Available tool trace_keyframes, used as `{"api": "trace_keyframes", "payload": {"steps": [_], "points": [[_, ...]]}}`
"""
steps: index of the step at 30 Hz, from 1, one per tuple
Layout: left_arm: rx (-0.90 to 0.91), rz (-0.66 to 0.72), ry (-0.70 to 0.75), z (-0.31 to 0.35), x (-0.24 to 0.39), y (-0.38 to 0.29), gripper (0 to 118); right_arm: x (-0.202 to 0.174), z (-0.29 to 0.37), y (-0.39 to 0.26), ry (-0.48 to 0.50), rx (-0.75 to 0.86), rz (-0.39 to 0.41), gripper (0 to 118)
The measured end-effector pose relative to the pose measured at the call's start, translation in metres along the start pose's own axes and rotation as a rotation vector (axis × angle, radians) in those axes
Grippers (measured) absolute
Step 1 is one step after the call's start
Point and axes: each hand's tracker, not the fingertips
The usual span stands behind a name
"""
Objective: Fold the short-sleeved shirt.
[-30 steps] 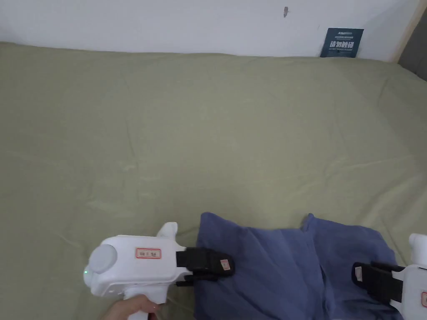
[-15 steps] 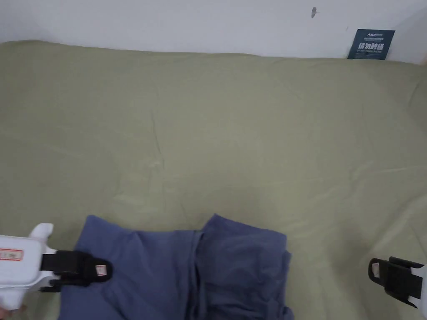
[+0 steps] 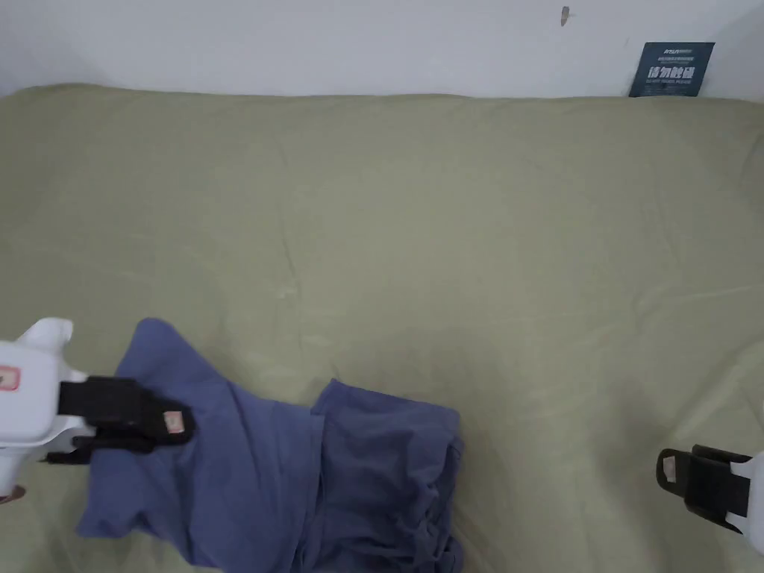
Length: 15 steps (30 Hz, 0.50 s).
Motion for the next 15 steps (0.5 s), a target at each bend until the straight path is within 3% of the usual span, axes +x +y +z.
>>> {"api": "trace_keyframes", "payload": {"steps": [4, 5, 6, 7, 8, 15], "points": [[-0.014, -0.168, -0.067, -0.037, 0.058, -0.002, 17, 0.007, 0.005, -0.001, 0.022, 0.021, -0.022, 0], [-0.046, -0.19, -0.087, -0.053, 0.073, -0.003, 30, 0.01, 0.006, -0.002, 0.019, 0.019, -0.024, 0], [-0.084, -0.2, -0.108, -0.07, 0.085, -0.005, 52, 0.013, 0.008, -0.003, 0.016, 0.021, -0.025, 0], [-0.131, -0.236, -0.134, -0.085, 0.104, -0.015, 84, 0.016, 0.009, -0.003, 0.014, 0.022, -0.024, 0], [-0.167, -0.251, -0.142, -0.103, 0.112, -0.017, 91, 0.019, 0.011, -0.004, 0.013, 0.023, -0.027, 0], [-0.273, -0.291, -0.129, -0.192, 0.13, -0.032, 87, 0.04, 0.02, -0.009, -0.012, 0.032, -0.084, 0]]}}
